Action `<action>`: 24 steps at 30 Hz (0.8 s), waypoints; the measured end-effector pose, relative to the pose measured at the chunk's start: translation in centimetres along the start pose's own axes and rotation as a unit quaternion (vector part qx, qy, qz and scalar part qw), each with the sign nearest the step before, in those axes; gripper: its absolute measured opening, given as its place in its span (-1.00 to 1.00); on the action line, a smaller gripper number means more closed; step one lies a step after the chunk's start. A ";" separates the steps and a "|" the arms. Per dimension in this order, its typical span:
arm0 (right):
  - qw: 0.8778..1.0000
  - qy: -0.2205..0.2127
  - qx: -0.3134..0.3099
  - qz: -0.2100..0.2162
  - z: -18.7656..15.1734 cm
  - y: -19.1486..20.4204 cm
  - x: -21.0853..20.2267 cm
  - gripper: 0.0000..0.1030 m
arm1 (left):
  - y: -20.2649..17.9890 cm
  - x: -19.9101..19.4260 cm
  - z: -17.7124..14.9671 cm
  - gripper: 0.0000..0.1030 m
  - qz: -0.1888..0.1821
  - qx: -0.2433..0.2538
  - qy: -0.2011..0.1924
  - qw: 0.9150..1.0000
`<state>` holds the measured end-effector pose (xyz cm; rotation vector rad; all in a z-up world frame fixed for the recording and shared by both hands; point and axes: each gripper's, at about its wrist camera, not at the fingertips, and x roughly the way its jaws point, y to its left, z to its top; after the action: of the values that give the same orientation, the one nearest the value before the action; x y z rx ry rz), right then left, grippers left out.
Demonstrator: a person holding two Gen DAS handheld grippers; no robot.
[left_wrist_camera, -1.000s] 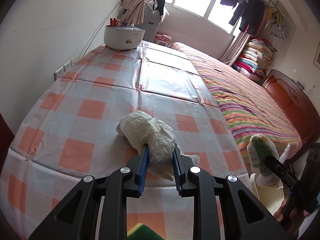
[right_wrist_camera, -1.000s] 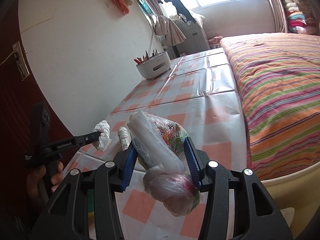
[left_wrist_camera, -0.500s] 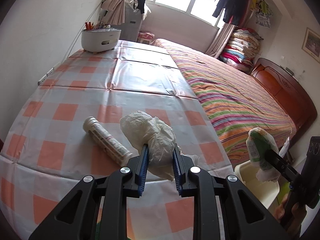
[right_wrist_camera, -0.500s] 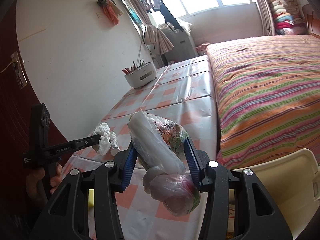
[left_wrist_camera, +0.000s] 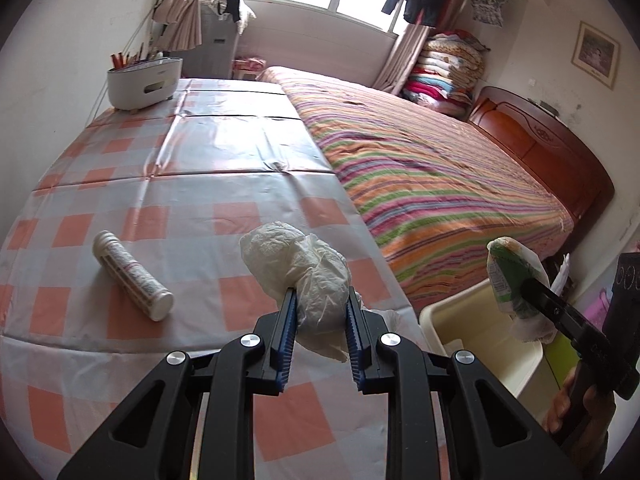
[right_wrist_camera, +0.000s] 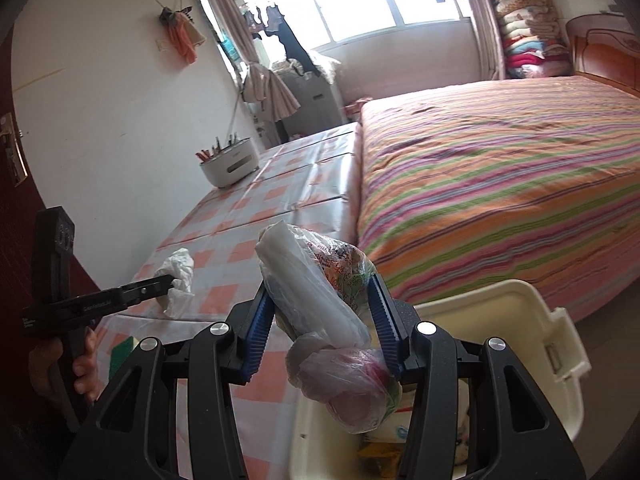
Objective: Collect trash
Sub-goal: 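Carry both plastic bags with both tools over the cream bin, then open the right tool to drop its plastic bag into the bin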
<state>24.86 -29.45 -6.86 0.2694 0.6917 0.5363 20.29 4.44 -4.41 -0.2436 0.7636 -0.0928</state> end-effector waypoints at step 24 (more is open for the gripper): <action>0.992 -0.024 0.031 -0.120 -2.5 -4.0 -4.6 0.47 | -10.4 0.9 -2.7 -0.56 -0.073 0.084 0.035 0.993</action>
<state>21.75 -35.16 -7.85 0.2513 0.6843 0.2784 19.11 -6.32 -4.22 -0.1363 0.8035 -0.3041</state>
